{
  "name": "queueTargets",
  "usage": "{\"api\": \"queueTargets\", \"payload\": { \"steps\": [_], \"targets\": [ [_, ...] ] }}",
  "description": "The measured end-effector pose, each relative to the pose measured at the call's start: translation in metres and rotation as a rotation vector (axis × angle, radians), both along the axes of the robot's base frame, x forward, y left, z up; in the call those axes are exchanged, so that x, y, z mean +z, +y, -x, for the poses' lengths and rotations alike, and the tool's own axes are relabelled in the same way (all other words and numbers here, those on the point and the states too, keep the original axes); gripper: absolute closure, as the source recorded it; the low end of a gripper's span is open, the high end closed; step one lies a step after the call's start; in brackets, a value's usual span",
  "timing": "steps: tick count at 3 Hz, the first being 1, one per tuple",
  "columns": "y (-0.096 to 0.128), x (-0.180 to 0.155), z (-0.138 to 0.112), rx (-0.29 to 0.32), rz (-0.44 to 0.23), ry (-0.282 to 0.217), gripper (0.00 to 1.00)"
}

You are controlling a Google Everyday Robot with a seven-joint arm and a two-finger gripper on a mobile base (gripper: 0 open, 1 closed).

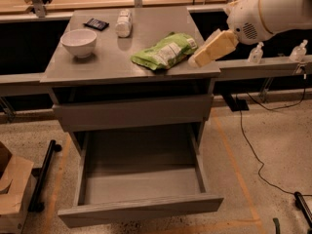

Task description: Place green rice chip bag into middle drawer

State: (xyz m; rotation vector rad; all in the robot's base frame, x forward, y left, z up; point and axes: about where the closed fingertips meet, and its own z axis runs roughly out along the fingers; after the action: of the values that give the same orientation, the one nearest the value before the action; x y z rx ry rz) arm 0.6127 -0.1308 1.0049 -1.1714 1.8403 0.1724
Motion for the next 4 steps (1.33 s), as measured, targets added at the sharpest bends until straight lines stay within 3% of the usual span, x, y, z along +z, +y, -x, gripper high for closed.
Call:
{"api": "queueTargets", "payload": {
  "steps": [1,2,4],
  "targets": [
    [0.003,-0.012,-0.004,-0.03,-0.053,0.029,0.0],
    [0.021,-0.03,-0.022,-0.083,-0.139,0.052,0.0],
    [0.056,-0.065,-0.085,-0.264,-0.259,0.063,0.0]
  ]
}}
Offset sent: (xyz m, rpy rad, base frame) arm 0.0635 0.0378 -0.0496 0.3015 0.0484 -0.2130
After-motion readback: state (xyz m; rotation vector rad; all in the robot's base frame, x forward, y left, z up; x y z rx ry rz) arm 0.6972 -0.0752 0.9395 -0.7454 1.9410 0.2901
